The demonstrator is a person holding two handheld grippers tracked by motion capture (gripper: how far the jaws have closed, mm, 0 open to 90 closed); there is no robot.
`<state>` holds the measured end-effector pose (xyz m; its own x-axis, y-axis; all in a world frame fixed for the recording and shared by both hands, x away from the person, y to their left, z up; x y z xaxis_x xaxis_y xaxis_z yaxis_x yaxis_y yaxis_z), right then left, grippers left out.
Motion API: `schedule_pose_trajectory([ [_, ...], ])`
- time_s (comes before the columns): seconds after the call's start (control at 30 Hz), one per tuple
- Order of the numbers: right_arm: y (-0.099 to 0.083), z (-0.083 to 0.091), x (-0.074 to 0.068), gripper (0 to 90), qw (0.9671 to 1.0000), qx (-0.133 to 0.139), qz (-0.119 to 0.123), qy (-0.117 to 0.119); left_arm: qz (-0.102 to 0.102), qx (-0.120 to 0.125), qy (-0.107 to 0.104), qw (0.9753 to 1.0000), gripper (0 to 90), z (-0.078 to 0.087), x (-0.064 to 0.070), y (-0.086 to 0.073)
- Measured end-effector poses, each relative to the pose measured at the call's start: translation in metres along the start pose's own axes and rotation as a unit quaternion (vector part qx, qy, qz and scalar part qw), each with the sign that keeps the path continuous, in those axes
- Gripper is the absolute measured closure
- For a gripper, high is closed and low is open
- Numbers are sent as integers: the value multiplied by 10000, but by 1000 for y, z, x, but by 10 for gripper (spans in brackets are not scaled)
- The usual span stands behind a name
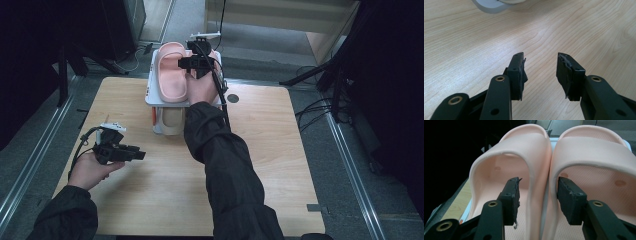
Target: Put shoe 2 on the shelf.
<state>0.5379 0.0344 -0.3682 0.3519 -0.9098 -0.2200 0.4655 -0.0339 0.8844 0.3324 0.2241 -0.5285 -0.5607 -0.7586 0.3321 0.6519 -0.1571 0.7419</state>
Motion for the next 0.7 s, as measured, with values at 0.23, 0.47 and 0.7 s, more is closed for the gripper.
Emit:
schedule_pose_trajectory([
  [0.23,-3,15,4,549,9996,40,-25,285,-60,-129,28,9999,570,-3,0,-2],
  [0.47,-2,34,7,567,9986,90,43,527,-104,-165,45,9998,558,-6,-1,-2],
  [0.7,-14,52,8,580,9968,103,160,782,-81,-187,78,9998,529,-10,-5,0],
])
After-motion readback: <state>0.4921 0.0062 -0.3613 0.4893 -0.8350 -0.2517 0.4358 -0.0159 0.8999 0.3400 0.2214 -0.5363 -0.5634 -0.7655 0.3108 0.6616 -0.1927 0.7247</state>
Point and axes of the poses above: each handheld gripper's, and its own axes: z roughly backward along the jaws, y roughly out of its top, x roughly to its right, the point moved 6 cm from there along -z, roughly forward along the jaws, and after that the axes turned 14 degrees about x, right-handed, at the moved point
